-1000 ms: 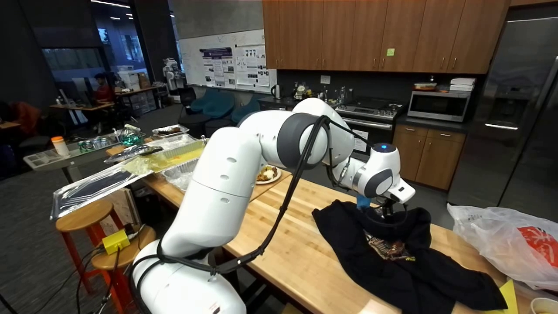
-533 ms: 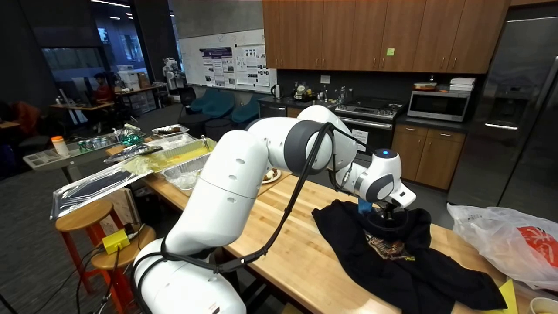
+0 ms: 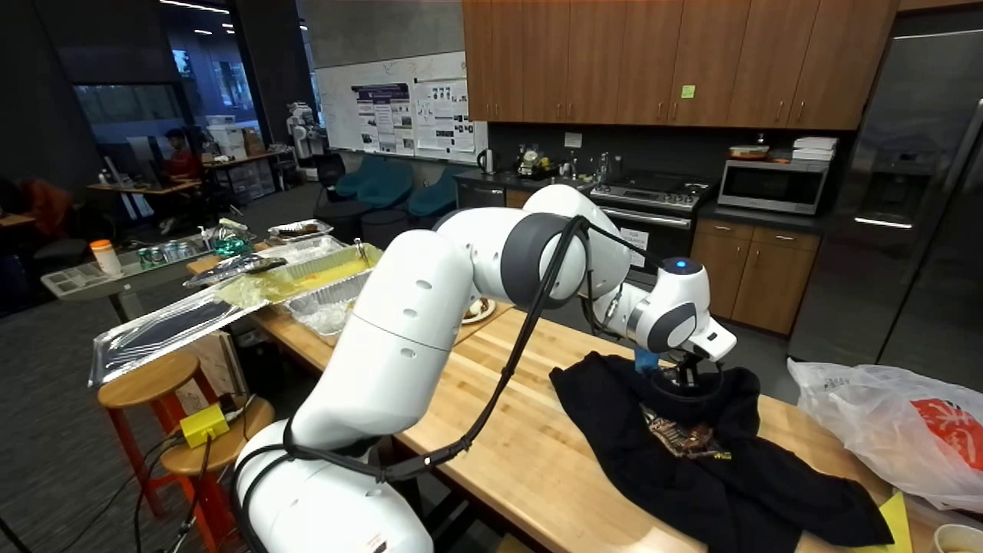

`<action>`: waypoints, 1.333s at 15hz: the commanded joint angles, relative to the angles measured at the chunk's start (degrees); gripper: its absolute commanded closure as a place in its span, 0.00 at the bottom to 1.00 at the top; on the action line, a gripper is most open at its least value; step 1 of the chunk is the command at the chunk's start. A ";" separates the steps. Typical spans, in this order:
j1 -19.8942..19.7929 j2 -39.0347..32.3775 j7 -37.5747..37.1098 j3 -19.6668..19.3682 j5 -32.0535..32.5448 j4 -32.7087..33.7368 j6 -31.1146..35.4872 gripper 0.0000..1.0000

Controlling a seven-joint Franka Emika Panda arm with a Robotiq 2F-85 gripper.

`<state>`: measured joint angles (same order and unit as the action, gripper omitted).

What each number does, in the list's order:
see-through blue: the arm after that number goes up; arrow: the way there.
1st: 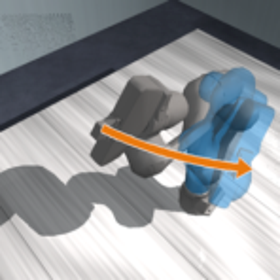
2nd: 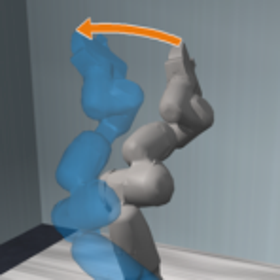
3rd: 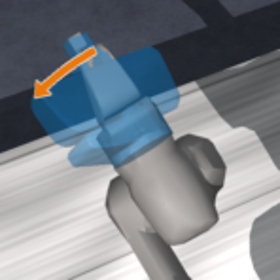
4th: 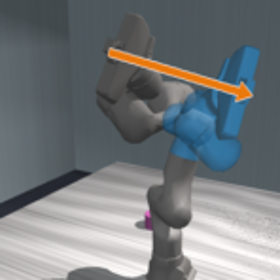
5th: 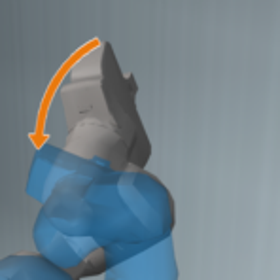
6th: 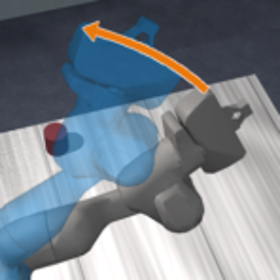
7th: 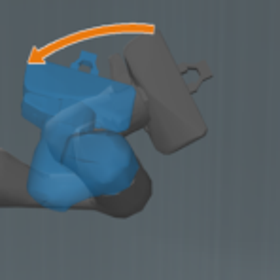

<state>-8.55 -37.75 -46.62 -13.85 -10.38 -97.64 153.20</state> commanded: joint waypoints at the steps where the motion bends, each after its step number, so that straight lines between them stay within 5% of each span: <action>1: 0.07 0.11 0.84 -0.04 -0.65 1.27 -0.81 0.93; 4: 0.03 0.39 1.12 0.13 -0.64 1.43 -0.89 1.00; 5: 0.07 1.00 1.21 0.12 -0.61 1.17 -1.15 0.73; 8: 0.85 5.53 2.18 -0.27 0.07 -2.48 -0.61 0.63; 17: 1.43 18.91 4.98 -1.06 1.40 -13.50 -2.82 0.02; 20: 0.80 18.09 5.08 -1.60 2.33 -16.18 0.17 0.00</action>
<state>-7.84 -20.87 -42.12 -14.47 -9.06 -109.58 151.00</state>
